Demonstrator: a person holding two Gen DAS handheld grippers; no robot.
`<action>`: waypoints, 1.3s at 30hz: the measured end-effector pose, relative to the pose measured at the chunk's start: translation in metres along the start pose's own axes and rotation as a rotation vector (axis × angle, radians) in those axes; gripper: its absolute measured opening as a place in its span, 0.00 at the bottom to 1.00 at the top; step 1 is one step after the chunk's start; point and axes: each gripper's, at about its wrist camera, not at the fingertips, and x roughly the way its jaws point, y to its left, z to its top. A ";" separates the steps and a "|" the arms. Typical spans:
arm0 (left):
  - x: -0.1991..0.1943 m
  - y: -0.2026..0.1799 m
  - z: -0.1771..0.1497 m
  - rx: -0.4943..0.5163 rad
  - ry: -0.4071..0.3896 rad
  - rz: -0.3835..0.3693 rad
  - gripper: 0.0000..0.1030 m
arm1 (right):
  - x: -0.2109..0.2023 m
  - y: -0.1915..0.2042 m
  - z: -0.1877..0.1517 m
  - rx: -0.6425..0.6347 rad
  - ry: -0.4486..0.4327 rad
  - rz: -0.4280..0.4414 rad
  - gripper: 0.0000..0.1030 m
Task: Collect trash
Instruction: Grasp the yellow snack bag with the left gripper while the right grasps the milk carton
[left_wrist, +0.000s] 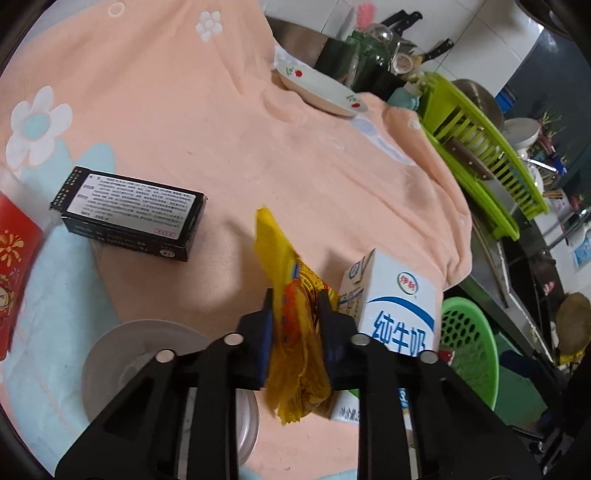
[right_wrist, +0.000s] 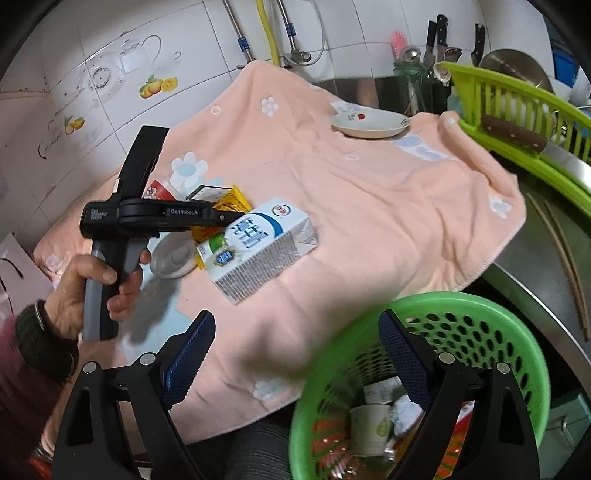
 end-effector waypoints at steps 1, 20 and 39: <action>-0.004 0.001 0.000 -0.002 -0.011 -0.003 0.16 | 0.003 0.002 0.003 0.009 0.004 0.009 0.84; -0.109 0.035 -0.014 -0.018 -0.220 0.011 0.11 | 0.079 0.046 0.080 0.165 0.151 -0.003 0.84; -0.125 0.055 -0.031 -0.015 -0.242 0.004 0.11 | 0.121 0.045 0.102 0.226 0.249 -0.247 0.84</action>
